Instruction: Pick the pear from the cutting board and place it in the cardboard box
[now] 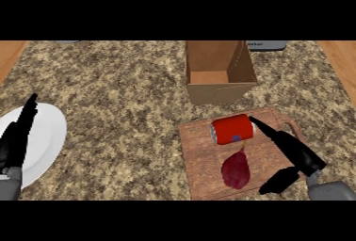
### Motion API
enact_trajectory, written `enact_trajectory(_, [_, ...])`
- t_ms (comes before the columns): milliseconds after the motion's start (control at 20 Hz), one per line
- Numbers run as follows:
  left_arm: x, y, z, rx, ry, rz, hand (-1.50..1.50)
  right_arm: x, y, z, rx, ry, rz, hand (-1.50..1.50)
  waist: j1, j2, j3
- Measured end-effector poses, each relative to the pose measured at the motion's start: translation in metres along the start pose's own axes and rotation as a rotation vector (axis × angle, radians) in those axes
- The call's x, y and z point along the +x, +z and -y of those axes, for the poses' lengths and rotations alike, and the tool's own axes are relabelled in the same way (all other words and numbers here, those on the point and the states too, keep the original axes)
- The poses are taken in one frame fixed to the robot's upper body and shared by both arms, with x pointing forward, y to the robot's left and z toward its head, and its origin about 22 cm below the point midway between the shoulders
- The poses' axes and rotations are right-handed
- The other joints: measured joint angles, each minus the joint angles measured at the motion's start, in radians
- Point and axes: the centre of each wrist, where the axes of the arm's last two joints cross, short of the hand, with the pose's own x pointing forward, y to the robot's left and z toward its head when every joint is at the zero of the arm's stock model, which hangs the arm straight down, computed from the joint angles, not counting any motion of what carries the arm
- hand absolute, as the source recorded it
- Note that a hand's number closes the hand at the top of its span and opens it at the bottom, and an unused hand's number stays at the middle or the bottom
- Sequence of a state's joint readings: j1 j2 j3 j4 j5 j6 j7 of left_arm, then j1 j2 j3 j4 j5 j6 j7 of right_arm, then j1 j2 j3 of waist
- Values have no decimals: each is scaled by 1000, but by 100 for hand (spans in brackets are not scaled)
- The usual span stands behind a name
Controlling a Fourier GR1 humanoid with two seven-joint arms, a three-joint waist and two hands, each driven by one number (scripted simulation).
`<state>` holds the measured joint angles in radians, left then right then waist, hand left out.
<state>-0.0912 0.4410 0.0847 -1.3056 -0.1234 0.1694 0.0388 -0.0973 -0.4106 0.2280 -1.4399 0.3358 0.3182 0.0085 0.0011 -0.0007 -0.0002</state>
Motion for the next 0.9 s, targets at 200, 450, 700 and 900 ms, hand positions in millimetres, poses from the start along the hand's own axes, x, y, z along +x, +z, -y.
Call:
enact_trajectory(200, [6, 0, -1, 0, -5, -3, 0, -2, 1, -13, -4, -16, 28, -150, -1, -1, 0])
enact_trajectory(450, [1, 0, -4, -1, -2, -5, 0, 8, 1, -17, 13, -34, 90, -150, -2, 0, 0])
enact_trajectory(700, [8, 2, 1, 1, -1, -2, 0, 24, 6, -16, 6, -39, 128, -150, -2, 0, 0])
enact_trajectory(900, [8, 1, 4, 2, -2, 0, 0, 31, 13, -21, 33, -12, 103, -150, -2, 0, 0])
